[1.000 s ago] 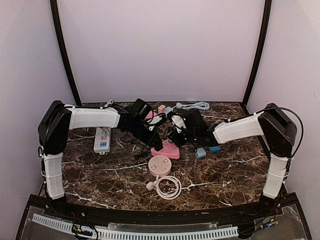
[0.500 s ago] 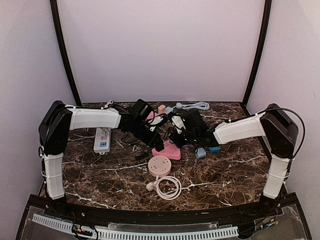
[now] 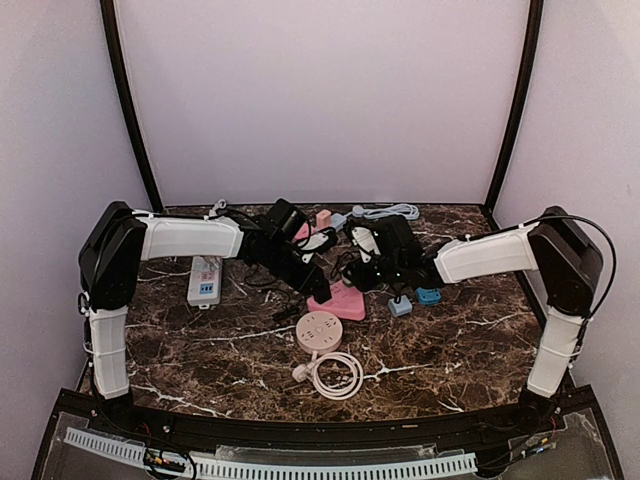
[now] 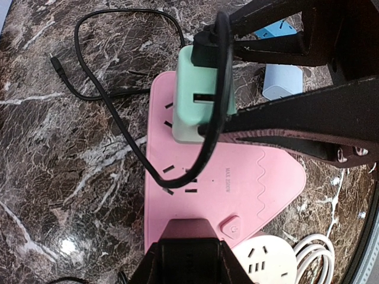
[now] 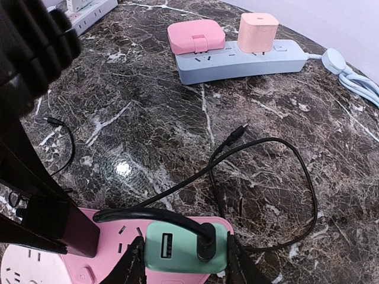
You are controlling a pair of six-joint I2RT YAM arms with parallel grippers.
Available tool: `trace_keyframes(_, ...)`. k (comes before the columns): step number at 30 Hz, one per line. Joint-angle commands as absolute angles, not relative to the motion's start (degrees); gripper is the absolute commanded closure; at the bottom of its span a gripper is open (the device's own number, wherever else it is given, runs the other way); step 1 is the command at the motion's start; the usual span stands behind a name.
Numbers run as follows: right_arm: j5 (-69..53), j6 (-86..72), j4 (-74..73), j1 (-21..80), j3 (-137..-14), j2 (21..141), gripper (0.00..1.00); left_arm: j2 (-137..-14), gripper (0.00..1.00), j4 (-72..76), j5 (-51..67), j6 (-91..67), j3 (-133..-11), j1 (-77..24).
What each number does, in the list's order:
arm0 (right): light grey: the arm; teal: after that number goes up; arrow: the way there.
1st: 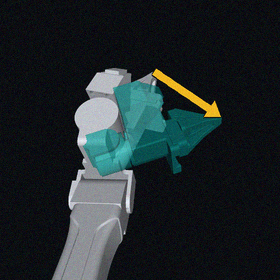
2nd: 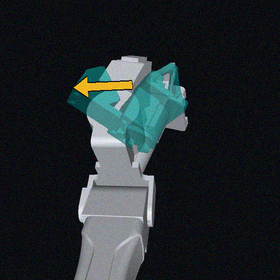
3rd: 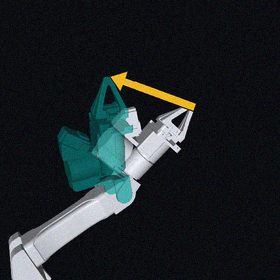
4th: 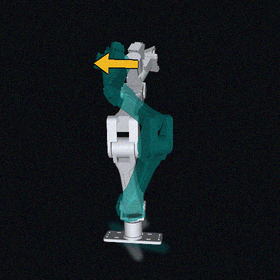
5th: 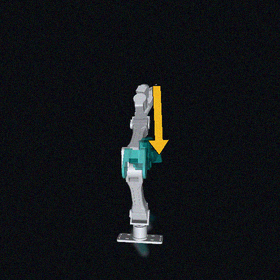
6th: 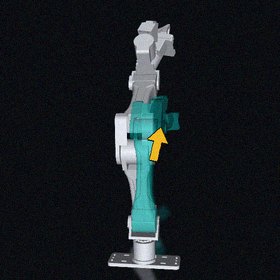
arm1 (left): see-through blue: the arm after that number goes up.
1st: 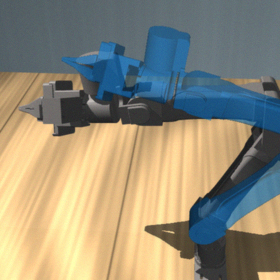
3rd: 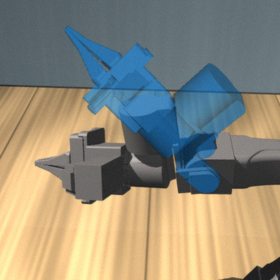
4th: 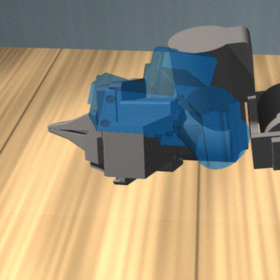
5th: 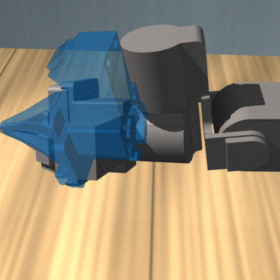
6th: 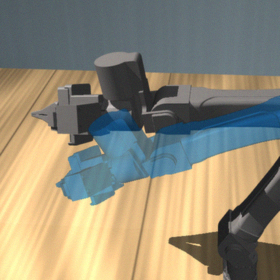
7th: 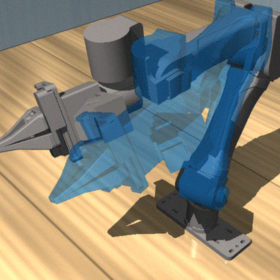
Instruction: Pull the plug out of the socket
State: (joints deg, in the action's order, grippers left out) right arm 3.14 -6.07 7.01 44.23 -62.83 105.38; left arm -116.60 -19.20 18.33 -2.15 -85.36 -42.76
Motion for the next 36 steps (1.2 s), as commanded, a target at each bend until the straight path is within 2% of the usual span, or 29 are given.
trace_keyframes(1, -0.8, -6.8, 17.1, 47.9, -65.6, 100.0, 0.97, -121.9, 0.96, -24.9, 17.5, -3.4, -82.8, -44.0)
trace_keyframes(9, 4.9, -4.7, 17.0, 50.4, -65.9, 100.6, 1.0, -122.1, 0.96, -24.8, 17.6, -3.4, -82.9, -44.1)
trace_keyframes(22, 5.0, -8.0, 12.1, 46.4, -66.5, 100.3, 1.0, -121.0, 0.95, -24.6, 18.3, -4.1, -83.2, -44.1)
trace_keyframes(26, 6.0, -10.1, 9.0, 44.1, -66.7, 100.0, 1.0, -119.7, 0.86, -23.4, 19.6, -4.6, -83.4, -44.2)
trace_keyframes(27, 6.4, -10.5, 8.3, 43.7, -66.8, 100.0, 1.0, -119.4, 0.8, -23.0, 19.7, -4.8, -83.5, -44.1)
trace_keyframes(32, 8.5, -12.6, 3.3, 41.0, -68.5, 100.7, 1.0, -118.2, 0.63, -21.9, 20.9, -5.2, -83.7, -44.2)
trace_keyframes(36, 9.1, -15.9, -2.9, 36.8, -70.9, 102.0, 1.0, -117.5, 0.55, -21.1, 21.5, -5.6, -83.8, -44.2)
